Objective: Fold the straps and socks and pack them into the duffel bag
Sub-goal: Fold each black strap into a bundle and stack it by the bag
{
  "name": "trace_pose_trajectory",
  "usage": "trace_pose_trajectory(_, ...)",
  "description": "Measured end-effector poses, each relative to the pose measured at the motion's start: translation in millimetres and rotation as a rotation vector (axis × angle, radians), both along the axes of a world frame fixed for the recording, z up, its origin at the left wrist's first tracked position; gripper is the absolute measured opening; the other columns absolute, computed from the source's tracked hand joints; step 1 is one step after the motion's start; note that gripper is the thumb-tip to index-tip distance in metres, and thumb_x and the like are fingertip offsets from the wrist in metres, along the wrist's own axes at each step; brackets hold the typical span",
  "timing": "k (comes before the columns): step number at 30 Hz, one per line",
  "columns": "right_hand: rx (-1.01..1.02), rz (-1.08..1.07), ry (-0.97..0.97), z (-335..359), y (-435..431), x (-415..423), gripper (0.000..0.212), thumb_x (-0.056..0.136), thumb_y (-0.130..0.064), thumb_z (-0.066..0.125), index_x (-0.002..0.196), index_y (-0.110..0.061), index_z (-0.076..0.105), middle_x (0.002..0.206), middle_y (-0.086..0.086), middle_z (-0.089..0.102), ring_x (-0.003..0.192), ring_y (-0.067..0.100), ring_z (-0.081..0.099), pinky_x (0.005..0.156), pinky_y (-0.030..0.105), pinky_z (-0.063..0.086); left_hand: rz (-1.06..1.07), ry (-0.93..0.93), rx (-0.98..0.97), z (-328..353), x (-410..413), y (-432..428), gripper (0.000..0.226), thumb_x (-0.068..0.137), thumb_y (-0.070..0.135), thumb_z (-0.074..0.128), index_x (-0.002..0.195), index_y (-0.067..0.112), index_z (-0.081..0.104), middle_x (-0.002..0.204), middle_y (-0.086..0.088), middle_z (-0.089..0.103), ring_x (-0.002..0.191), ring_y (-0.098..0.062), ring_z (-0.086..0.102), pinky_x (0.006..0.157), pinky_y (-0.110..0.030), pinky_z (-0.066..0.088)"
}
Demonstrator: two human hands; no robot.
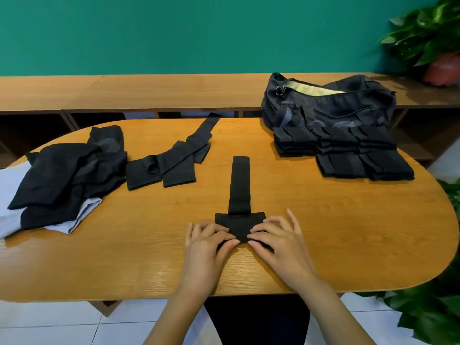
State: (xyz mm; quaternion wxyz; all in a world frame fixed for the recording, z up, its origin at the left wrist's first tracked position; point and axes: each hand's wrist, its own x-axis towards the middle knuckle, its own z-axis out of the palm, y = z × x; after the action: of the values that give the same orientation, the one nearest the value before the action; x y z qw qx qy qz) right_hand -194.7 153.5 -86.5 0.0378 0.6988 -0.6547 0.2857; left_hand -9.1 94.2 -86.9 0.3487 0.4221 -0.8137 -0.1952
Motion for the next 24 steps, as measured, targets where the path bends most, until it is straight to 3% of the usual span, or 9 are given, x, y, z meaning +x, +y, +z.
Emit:
trace_pose_trajectory(6,-0.007,-0.023,-0.055,1,-1,1,0.034,0.094,-0.05,0.042,0.099,-0.037,0.072,0.093,-0.024,0.063,0.1,0.002,0.048,0.114,0.043,0.018,0.02,-0.032,-0.005,-2,2,2,0.037,0.081,0.062,0.051,0.091,0.035,0.074,0.097,0.025,0.063,0.111,-0.003,0.046,0.112,-0.06,0.022)
trace_pose_trajectory(11,0.051,-0.061,-0.154,2,1,3,0.037,0.092,-0.055,0.039,0.101,-0.038,0.071,0.089,-0.029,0.057,0.096,0.0,0.048,0.113,0.032,0.015,0.041,-0.028,-0.012,-1,2,5,0.035,0.083,0.06,0.051,0.087,0.033,0.074,0.09,0.024,0.064,0.106,-0.003,0.049,0.113,-0.057,0.02)
trace_pose_trajectory(14,0.097,-0.089,-0.187,4,3,7,0.024,0.091,-0.048,0.052,0.1,-0.036,0.07,0.09,-0.025,0.062,0.097,0.002,0.05,0.111,0.031,0.018,0.078,-0.001,0.021,0,1,7,0.035,0.084,0.061,0.054,0.09,0.033,0.074,0.087,0.022,0.064,0.103,-0.003,0.049,0.112,-0.056,0.019)
trace_pose_trajectory(17,0.124,-0.124,-0.211,4,4,10,0.01,0.088,-0.038,0.066,0.097,-0.035,0.069,0.081,-0.027,0.055,0.093,0.001,0.049,0.111,0.033,0.021,0.108,0.0,0.022,2,0,7,0.034,0.082,0.06,0.056,0.092,0.032,0.074,0.084,0.022,0.065,0.098,-0.003,0.051,0.111,-0.055,0.023)
trace_pose_trajectory(24,0.175,-0.171,-0.259,9,7,12,0.015,0.087,-0.042,0.065,0.1,-0.036,0.066,0.078,-0.031,0.047,0.088,-0.008,0.041,0.105,0.026,0.021,0.156,0.037,0.019,0,0,7,0.031,0.079,0.058,0.055,0.085,0.034,0.072,0.072,0.019,0.061,0.085,0.001,0.05,0.106,-0.049,0.03)
